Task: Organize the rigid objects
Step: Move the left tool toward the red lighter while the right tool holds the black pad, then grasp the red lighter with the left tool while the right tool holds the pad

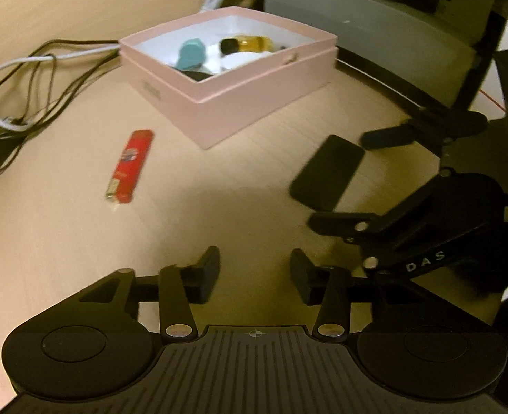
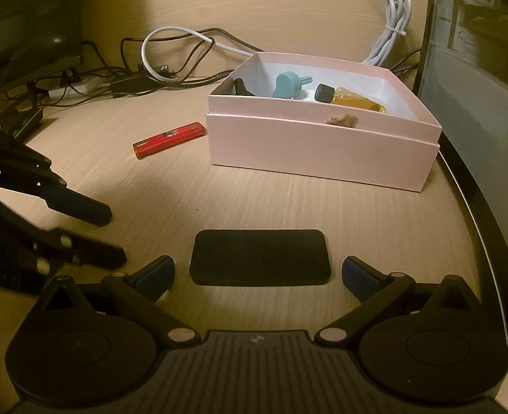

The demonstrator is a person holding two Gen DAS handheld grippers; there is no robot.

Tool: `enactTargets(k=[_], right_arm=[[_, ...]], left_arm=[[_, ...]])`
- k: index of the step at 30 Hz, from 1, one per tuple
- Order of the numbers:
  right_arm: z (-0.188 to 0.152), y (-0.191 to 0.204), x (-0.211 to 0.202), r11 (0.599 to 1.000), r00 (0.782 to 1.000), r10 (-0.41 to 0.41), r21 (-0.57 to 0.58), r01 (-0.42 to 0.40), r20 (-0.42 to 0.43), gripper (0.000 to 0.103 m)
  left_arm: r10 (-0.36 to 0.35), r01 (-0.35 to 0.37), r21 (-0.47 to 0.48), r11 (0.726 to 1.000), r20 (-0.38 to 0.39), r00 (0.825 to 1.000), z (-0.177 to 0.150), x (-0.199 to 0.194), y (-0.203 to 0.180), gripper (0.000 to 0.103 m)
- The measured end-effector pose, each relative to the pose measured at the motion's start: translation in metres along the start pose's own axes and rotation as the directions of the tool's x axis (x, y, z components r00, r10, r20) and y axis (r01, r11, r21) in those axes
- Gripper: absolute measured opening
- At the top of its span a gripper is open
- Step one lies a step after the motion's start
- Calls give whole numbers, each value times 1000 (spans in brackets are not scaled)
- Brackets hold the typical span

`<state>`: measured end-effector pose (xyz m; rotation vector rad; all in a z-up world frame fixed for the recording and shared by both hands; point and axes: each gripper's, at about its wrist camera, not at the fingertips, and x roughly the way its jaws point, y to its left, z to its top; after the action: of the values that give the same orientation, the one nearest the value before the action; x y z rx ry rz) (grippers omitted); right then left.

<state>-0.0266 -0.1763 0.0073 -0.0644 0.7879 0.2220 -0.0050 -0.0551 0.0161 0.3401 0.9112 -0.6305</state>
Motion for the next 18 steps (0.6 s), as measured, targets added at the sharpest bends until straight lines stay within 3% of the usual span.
enactTargets(k=[5,7,9,13,18], right_arm=[[-1,0,0,1000,1000,1,1,-1,4,103],[-1,-1,0,1000,1000,2,0,-2,4,103],[-1,-1,0,1000,1000,3,-1,-3,5,103],[-1,-1,0,1000,1000,1,1,-1,7,103],[-1,-1,0,1000,1000,1,-1,-1,7,103]], left_arm=[[-42,43,-55,998,3,999,2,-3,10,54],[-49,53,-94,994,49,998,5,-13,20,53],[8,6,-130,991,101,995,11,-22,34,53],[110,-87,-180,980,121,987,35,-19,68,51],[152,-136,-173,975,85,985,62,12,88,51]])
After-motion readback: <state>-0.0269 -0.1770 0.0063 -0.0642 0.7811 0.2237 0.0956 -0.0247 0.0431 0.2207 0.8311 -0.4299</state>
